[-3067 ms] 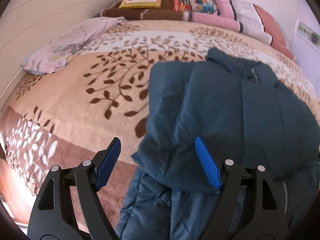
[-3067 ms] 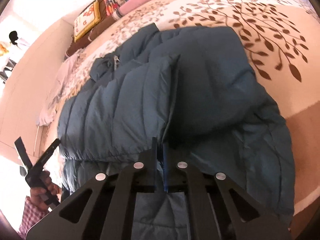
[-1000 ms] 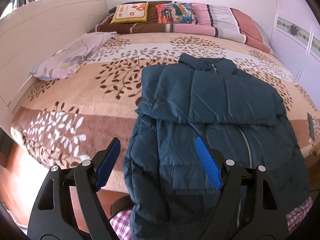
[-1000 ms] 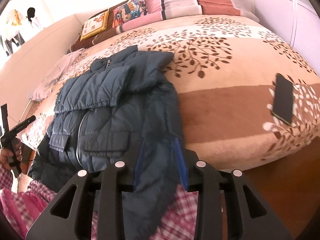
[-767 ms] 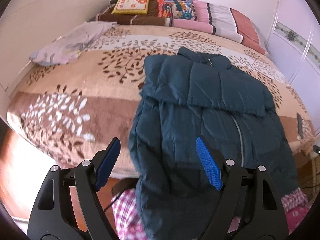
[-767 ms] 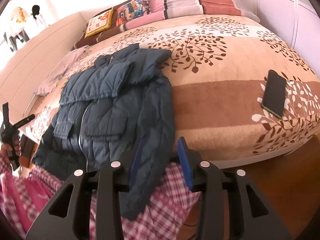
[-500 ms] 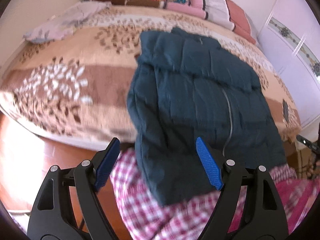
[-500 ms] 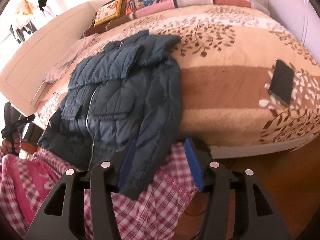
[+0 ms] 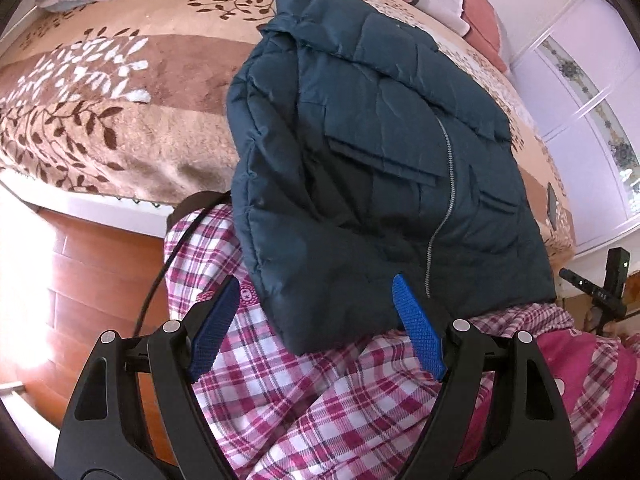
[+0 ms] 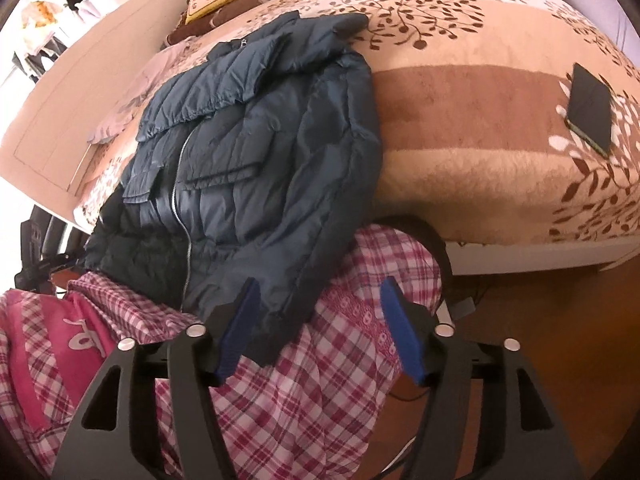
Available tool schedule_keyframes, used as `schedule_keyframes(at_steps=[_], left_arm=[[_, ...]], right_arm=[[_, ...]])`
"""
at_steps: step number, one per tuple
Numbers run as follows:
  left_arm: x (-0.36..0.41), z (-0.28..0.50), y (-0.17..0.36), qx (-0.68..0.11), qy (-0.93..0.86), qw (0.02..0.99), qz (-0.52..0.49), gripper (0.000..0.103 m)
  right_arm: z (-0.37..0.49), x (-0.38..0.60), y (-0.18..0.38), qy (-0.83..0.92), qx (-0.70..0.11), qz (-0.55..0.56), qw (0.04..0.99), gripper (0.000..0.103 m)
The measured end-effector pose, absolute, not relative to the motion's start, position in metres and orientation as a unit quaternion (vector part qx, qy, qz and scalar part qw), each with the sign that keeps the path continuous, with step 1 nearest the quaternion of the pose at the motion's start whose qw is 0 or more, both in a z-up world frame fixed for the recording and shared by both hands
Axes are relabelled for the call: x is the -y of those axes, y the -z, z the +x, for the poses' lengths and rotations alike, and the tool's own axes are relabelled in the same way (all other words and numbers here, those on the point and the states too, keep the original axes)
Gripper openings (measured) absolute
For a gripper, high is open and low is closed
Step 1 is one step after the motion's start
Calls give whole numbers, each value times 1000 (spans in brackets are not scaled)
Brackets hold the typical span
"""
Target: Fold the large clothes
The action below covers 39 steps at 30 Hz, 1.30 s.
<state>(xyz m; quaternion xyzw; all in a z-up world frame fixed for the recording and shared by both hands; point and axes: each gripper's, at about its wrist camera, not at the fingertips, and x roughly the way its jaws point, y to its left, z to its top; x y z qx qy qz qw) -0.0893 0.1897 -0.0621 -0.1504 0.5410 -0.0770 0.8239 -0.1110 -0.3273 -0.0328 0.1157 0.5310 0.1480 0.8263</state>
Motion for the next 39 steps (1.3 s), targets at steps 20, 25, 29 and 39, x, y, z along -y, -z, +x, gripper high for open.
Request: schedule_keyframes(at_steps=[20, 25, 29, 39], left_arm=[[-192, -83, 64, -522, 96, 833, -159, 9], [-192, -84, 47, -493, 106, 846, -170, 8], [-195, -82, 21, -458, 118, 862, -181, 7], [-211, -76, -52, -360, 133, 900, -205, 7]], right_arm=[[-91, 284, 67, -200, -594, 124, 769, 40], [-90, 288, 57, -220, -567, 161, 777, 14], [-92, 298, 32, -236, -519, 204, 796, 12], [-96, 329, -34, -254, -402, 295, 829, 12]])
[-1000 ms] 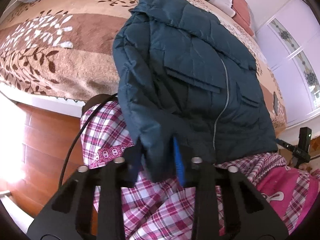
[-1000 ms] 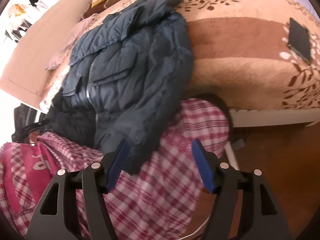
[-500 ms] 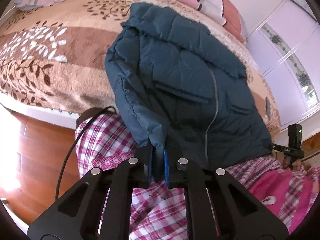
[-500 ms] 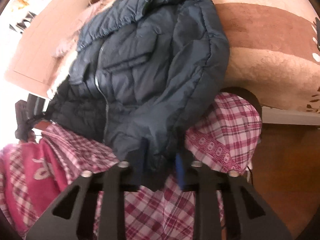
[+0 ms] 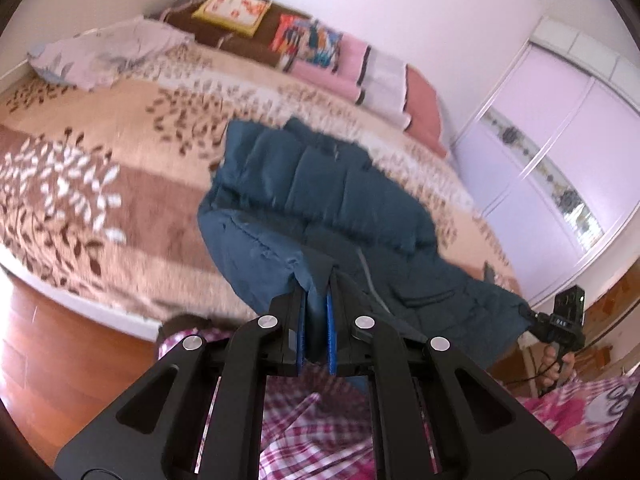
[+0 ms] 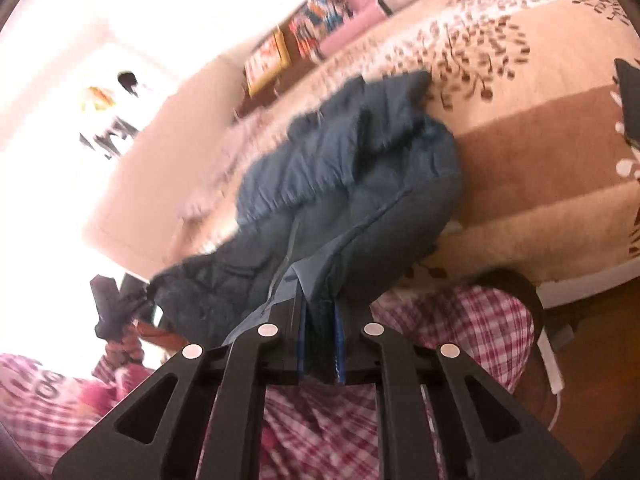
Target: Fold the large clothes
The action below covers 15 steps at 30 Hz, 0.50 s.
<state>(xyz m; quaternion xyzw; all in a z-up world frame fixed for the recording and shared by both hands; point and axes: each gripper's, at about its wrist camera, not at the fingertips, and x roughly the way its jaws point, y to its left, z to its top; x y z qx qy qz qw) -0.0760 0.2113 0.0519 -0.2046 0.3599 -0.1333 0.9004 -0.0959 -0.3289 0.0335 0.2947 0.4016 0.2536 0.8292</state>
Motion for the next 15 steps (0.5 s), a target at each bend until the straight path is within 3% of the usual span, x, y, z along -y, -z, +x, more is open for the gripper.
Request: schedule_keyframes(at_steps=[8, 15], left_arm=[[-223, -55, -82, -322, 137, 911, -219, 7], [-234, 6, -110, -297, 134, 918, -227, 7]], right_arm=[[-73, 345, -67, -249, -358, 330, 837, 12], [3, 342, -110, -246, -338, 328, 847, 12]])
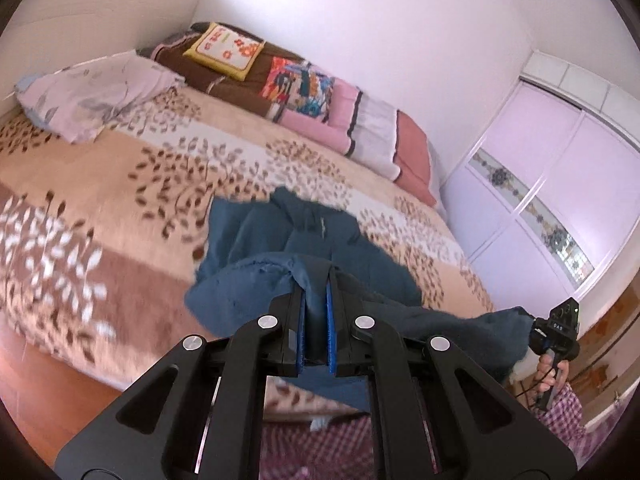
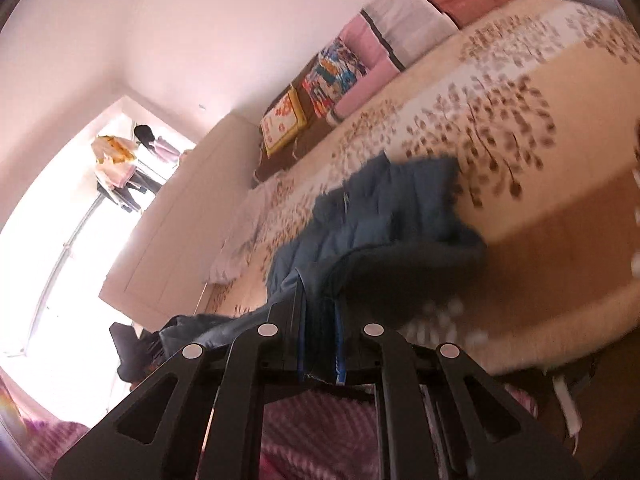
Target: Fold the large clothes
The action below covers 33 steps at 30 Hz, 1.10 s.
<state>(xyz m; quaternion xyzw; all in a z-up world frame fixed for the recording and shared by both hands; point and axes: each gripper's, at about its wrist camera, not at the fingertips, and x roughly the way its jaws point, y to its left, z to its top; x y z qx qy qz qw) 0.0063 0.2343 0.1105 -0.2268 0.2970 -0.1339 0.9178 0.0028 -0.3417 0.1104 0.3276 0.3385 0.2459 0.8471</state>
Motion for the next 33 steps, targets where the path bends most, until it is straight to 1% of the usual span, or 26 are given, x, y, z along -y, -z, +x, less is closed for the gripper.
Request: schedule_keyframes(at_steps=[4, 7, 15, 19, 22, 26, 28, 32, 33], left_arm=[[-241, 57, -123, -289, 127, 919, -234, 8], [-244, 110, -130, -288, 117, 919, -241, 8], [-252, 242, -112, -307, 69, 913, -260, 8], [-255, 303, -80, -335, 40, 901, -273, 8], [-256, 344, -49, -361, 18, 891, -276, 8], [-259, 380, -8, -388, -1, 877, -282, 8], [-260, 394, 10, -403, -10, 870, -282, 9], [-260, 406, 32, -430, -27, 855, -288, 14], [-260, 407, 35, -434, -29, 852, -293, 17]], right_arm=[[60, 341, -129, -225, -341, 321, 855, 12], [113, 341, -136, -202, -350, 328, 854, 12], [243, 333, -128, -149, -375, 327, 855, 12], [311, 326, -100, -120, -404, 312, 852, 12], [358, 319, -65, -96, -432, 303, 844, 12], [395, 314, -22, -74, -462, 299, 832, 12], [403, 312, -13, -68, -469, 296, 829, 12], [422, 309, 21, -52, -499, 295, 813, 12], [423, 309, 26, -48, -507, 296, 808, 12]])
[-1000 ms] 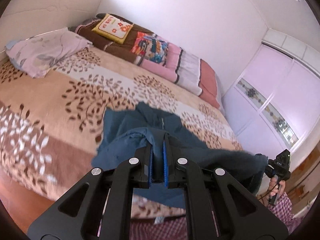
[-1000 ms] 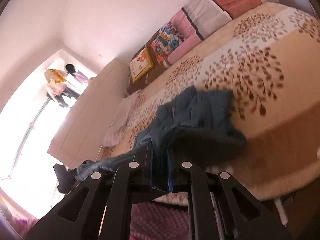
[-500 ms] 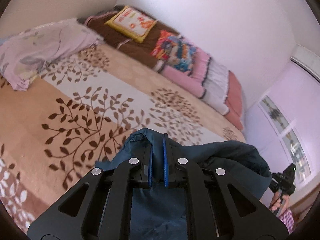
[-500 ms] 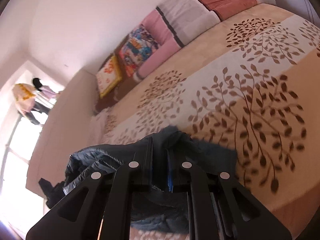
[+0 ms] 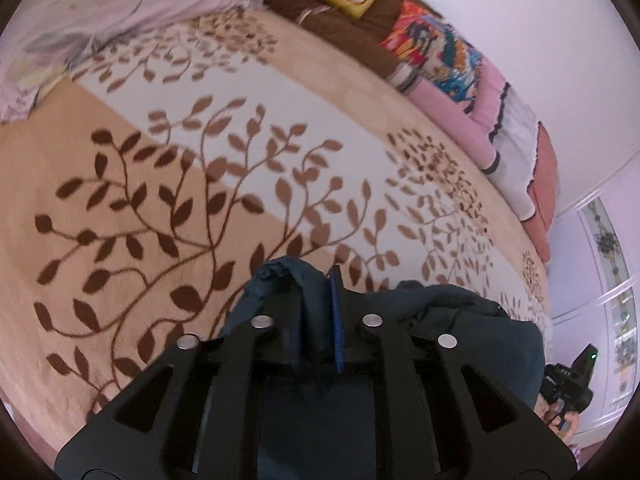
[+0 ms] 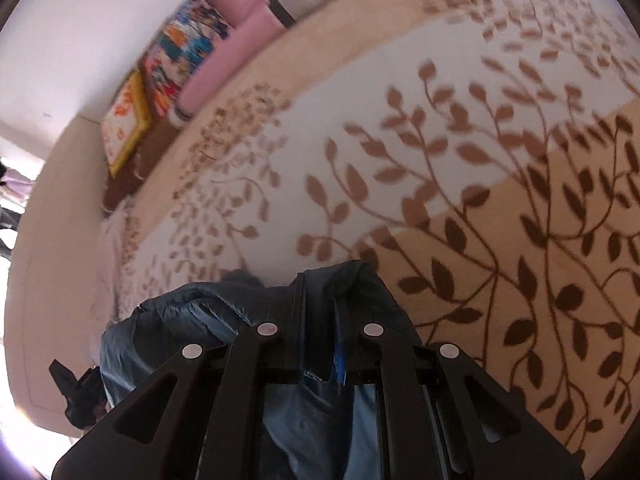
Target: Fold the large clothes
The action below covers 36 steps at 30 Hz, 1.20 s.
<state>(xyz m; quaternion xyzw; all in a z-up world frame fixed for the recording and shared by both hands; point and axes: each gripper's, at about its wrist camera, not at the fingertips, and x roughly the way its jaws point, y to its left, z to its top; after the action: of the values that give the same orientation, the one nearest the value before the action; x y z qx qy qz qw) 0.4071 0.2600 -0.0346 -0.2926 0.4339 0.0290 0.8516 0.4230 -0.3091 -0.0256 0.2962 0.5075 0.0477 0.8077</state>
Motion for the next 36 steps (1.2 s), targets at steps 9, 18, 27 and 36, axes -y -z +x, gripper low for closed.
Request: schedule_keyframes(at_steps=[9, 18, 27, 36], left_arm=[[-269, 384, 2, -355, -40, 881, -309, 73], [-268, 339, -8, -369, -20, 882, -293, 73], [-261, 256, -12, -377, 1, 881, -287, 74], [-257, 170, 12, -403, 8, 864, -304, 78]], right_arm=[[409, 324, 23, -85, -501, 360, 782, 34], [394, 332, -3, -80, -464, 367, 802, 67], [340, 341, -38, -97, -436, 338, 829, 67], [182, 324, -24, -118, -443, 303, 836, 68]])
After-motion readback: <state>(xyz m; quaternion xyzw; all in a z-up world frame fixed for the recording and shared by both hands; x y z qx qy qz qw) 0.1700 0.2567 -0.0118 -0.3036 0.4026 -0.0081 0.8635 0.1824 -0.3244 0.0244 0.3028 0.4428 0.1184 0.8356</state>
